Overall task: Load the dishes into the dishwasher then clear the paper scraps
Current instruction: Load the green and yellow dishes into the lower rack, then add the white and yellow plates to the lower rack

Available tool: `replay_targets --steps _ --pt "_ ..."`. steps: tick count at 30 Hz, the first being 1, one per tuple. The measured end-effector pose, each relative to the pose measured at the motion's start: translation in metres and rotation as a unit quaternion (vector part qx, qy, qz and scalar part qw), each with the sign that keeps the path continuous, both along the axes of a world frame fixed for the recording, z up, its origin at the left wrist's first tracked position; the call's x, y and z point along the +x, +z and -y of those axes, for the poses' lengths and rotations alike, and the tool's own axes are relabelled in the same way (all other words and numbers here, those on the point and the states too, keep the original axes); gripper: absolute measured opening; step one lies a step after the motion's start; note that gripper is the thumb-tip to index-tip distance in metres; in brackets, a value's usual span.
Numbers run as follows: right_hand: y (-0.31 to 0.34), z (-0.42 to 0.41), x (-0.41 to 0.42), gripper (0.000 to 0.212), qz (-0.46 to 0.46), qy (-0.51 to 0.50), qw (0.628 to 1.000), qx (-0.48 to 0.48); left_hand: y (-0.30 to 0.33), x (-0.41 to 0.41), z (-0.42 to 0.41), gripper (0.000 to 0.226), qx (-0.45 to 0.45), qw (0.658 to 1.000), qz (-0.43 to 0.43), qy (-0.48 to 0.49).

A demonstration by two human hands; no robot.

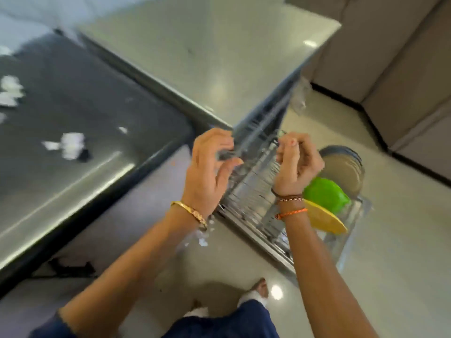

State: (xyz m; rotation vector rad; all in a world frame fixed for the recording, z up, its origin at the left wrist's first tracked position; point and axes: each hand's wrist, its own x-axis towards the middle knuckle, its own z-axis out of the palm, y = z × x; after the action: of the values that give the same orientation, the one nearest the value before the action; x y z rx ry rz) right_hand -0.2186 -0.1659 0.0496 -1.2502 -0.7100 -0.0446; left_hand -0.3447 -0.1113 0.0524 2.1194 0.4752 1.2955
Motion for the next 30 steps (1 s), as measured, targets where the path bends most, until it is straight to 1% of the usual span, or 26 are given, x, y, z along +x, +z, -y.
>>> replay_targets --steps 1,2,3,4,5,6,8,9,11,12,13,14,16,17,18,19,20,21,22,24,25,26,27,28,29,30 --pt "0.024 -0.032 -0.057 0.020 -0.029 0.081 0.996 0.039 0.023 -0.060 -0.013 0.026 0.045 0.997 0.010 0.060" --pt "0.042 -0.056 -0.100 0.017 -0.047 0.154 0.985 0.060 0.038 -0.101 -0.026 0.028 0.087 0.989 -0.017 0.120" --pt "0.045 -0.061 -0.102 0.015 -0.057 0.179 0.981 0.040 0.037 -0.100 -0.032 0.030 0.077 0.986 -0.035 0.141" --pt "0.052 -0.069 -0.111 0.014 -0.065 0.187 0.980 0.026 0.042 -0.105 -0.037 0.033 0.040 0.984 -0.052 0.163" --pt "0.060 -0.078 -0.124 0.012 -0.070 0.203 0.977 0.015 0.048 -0.117 -0.040 0.036 -0.007 0.982 -0.048 0.184" --pt "0.061 -0.090 -0.145 0.008 -0.081 0.234 0.969 -0.008 0.052 -0.138 -0.045 0.038 -0.049 0.975 -0.027 0.214" --pt "0.068 -0.118 -0.198 0.002 -0.077 0.328 0.938 -0.077 0.064 -0.197 -0.064 0.033 -0.152 0.941 0.051 0.300" --pt "0.072 -0.130 -0.221 0.002 -0.066 0.358 0.923 -0.122 0.069 -0.222 -0.072 0.031 -0.199 0.919 0.096 0.328" --pt "0.074 -0.155 -0.260 0.005 -0.056 0.426 0.884 -0.186 0.072 -0.270 -0.085 0.034 -0.274 0.861 0.164 0.397" --pt "0.074 -0.164 -0.278 0.003 -0.077 0.460 0.858 -0.217 0.069 -0.293 -0.088 0.039 -0.296 0.831 0.190 0.431" --pt "0.072 -0.172 -0.293 0.002 -0.116 0.487 0.830 -0.245 0.066 -0.312 -0.091 0.043 -0.313 0.802 0.210 0.464" --pt "0.070 -0.180 -0.309 0.008 -0.161 0.516 0.794 -0.279 0.061 -0.333 -0.096 0.047 -0.324 0.768 0.232 0.502" --pt "0.067 -0.196 -0.339 0.032 -0.255 0.566 0.704 -0.345 0.052 -0.374 -0.107 0.051 -0.344 0.693 0.283 0.567" --pt "0.065 -0.204 -0.354 0.045 -0.296 0.586 0.659 -0.367 0.050 -0.392 -0.112 0.051 -0.351 0.653 0.312 0.595" --pt "0.063 -0.209 -0.365 0.053 -0.334 0.599 0.622 -0.379 0.048 -0.407 -0.115 0.052 -0.357 0.616 0.332 0.619" --pt "0.061 -0.218 -0.379 0.058 -0.360 0.610 0.590 -0.387 0.047 -0.421 -0.119 0.055 -0.364 0.581 0.348 0.638" --pt "0.060 -0.224 -0.391 0.061 -0.377 0.614 0.571 -0.393 0.045 -0.433 -0.122 0.057 -0.369 0.555 0.359 0.653" --pt "0.059 -0.232 -0.403 0.062 -0.390 0.615 0.560 -0.395 0.045 -0.444 -0.125 0.058 -0.372 0.540 0.362 0.663" --pt "0.058 -0.240 -0.414 0.062 -0.396 0.613 0.557 -0.398 0.041 -0.456 -0.131 0.057 -0.373 0.532 0.351 0.674" --pt "0.056 -0.253 -0.431 0.059 -0.408 0.612 0.541 -0.408 0.036 -0.476 -0.140 0.051 -0.386 0.535 0.296 0.690" --pt "0.056 -0.258 -0.437 0.056 -0.413 0.614 0.532 -0.413 0.033 -0.483 -0.145 0.046 -0.402 0.537 0.284 0.685" --pt "0.056 -0.264 -0.444 0.053 -0.417 0.614 0.527 -0.414 0.032 -0.491 -0.152 0.037 -0.408 0.537 0.293 0.678" --pt "0.056 -0.270 -0.450 0.048 -0.417 0.611 0.532 -0.413 0.032 -0.498 -0.157 0.025 -0.419 0.539 0.326 0.654" --pt "0.054 -0.274 -0.456 0.042 -0.414 0.603 0.546 -0.409 0.032 -0.506 -0.166 0.023 -0.424 0.546 0.372 0.620" --pt "0.054 -0.278 -0.463 0.037 -0.408 0.590 0.566 -0.406 0.029 -0.515 -0.174 0.030 -0.441 0.561 0.359 0.601" --pt "0.053 -0.281 -0.470 0.034 -0.400 0.575 0.589 -0.404 0.031 -0.518 -0.179 0.034 -0.454 0.575 0.303 0.610"
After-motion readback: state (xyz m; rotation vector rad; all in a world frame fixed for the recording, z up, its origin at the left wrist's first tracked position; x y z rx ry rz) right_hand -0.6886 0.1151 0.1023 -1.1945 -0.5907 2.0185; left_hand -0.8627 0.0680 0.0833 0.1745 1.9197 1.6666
